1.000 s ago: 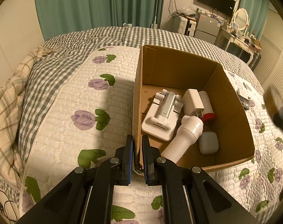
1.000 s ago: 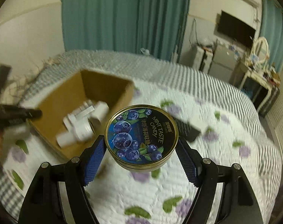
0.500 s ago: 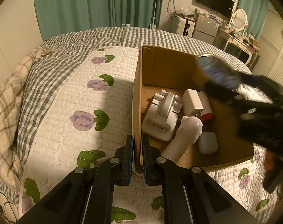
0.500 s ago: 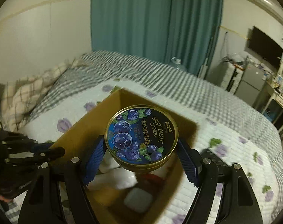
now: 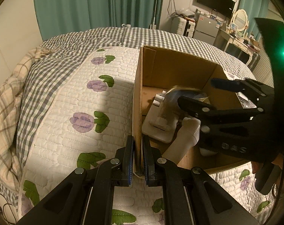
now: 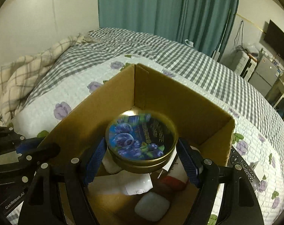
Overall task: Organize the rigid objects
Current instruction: 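Carry the candy tin into the box and release it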
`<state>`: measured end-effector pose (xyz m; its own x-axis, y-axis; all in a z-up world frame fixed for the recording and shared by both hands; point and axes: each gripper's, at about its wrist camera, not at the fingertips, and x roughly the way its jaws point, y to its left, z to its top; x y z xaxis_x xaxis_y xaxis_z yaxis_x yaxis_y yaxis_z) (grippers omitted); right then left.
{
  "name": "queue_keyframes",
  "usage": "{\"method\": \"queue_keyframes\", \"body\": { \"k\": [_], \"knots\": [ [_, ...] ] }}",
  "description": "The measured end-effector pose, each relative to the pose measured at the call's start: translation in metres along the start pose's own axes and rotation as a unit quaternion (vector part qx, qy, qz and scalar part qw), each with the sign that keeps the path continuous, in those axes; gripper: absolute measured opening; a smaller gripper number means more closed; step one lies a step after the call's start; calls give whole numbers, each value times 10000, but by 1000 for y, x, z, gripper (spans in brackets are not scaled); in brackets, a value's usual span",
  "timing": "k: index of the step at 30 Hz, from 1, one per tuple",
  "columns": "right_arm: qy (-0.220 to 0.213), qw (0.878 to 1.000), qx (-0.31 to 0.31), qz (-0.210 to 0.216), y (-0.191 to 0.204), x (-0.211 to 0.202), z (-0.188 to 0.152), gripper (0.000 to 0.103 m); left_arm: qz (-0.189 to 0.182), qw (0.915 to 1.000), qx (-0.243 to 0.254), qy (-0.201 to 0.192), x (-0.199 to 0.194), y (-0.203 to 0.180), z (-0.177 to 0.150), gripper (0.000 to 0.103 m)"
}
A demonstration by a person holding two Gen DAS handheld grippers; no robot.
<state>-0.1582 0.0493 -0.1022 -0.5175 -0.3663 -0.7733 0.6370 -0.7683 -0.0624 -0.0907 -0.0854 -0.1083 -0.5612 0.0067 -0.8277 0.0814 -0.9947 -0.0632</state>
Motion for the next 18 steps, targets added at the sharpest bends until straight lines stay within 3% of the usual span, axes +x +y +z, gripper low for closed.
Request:
{"method": "queue_keyframes", "body": {
  "k": [2, 6, 18],
  "knots": [
    [-126, 9998, 127, -60, -4, -7, -1, 96, -9, 10000, -14, 17, 1, 0, 0, 8],
    [-196, 9993, 327, -61, -16, -23, -3, 97, -6, 10000, -21, 46, 2, 1, 1, 8],
    [-584, 9924, 360, -1026, -95, -111, -32, 97, 174, 9998, 0, 69, 1, -3, 2, 8]
  ]
}}
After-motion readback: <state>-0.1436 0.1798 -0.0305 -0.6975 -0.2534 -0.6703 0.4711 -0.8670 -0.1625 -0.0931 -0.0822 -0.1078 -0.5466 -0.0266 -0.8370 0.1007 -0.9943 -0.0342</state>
